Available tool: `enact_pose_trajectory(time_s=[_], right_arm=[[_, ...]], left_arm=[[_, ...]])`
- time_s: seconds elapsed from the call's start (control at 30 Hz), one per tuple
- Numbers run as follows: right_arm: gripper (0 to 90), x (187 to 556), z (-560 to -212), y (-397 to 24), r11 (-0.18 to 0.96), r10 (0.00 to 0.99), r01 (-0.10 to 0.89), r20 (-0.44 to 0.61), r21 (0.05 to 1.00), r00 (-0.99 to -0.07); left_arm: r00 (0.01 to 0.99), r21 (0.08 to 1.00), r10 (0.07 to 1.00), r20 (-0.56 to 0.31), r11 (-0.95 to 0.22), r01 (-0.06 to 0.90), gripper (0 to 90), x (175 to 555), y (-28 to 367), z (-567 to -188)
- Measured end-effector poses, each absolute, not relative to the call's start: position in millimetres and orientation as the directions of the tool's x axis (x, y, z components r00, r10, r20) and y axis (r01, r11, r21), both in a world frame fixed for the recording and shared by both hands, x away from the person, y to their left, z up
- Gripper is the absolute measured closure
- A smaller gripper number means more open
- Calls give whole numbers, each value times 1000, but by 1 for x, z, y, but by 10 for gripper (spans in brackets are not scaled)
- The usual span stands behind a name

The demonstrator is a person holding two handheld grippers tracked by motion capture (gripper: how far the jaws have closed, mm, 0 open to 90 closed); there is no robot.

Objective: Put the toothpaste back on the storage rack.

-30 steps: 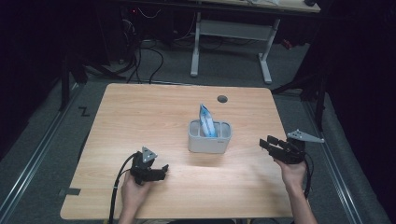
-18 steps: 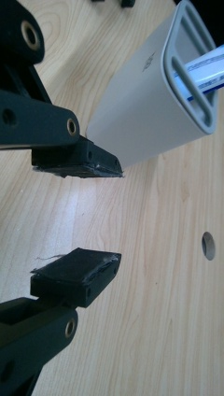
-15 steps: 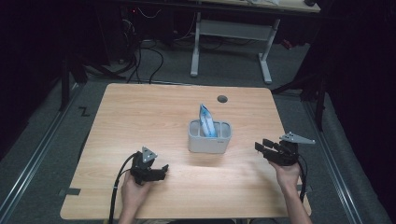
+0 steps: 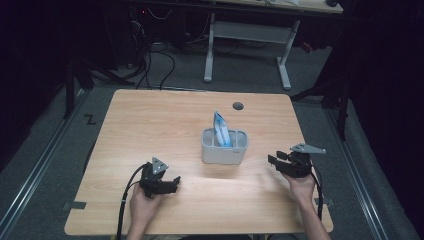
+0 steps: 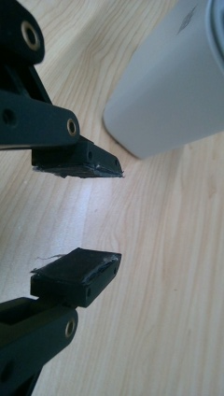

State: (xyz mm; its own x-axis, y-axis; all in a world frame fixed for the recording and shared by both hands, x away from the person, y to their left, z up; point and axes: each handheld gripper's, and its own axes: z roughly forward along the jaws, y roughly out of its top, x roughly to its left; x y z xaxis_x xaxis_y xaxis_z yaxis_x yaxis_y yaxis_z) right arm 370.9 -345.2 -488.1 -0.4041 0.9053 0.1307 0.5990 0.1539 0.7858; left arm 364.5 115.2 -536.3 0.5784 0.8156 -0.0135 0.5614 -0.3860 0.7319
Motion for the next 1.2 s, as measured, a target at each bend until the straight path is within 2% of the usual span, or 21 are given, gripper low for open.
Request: enact_pose_trajectory(time_s=[0.2,1.2], right_arm=[[522,374,-501,-343,160,912,620,126,768,-391],[516,382,-520,-324,241,905,625,60,742,-421]], left_arm=[[578,733,816,-16,-384,561,180,365,115,-536],[578,733,816,-16,-384,562,180,365,115,-536]])
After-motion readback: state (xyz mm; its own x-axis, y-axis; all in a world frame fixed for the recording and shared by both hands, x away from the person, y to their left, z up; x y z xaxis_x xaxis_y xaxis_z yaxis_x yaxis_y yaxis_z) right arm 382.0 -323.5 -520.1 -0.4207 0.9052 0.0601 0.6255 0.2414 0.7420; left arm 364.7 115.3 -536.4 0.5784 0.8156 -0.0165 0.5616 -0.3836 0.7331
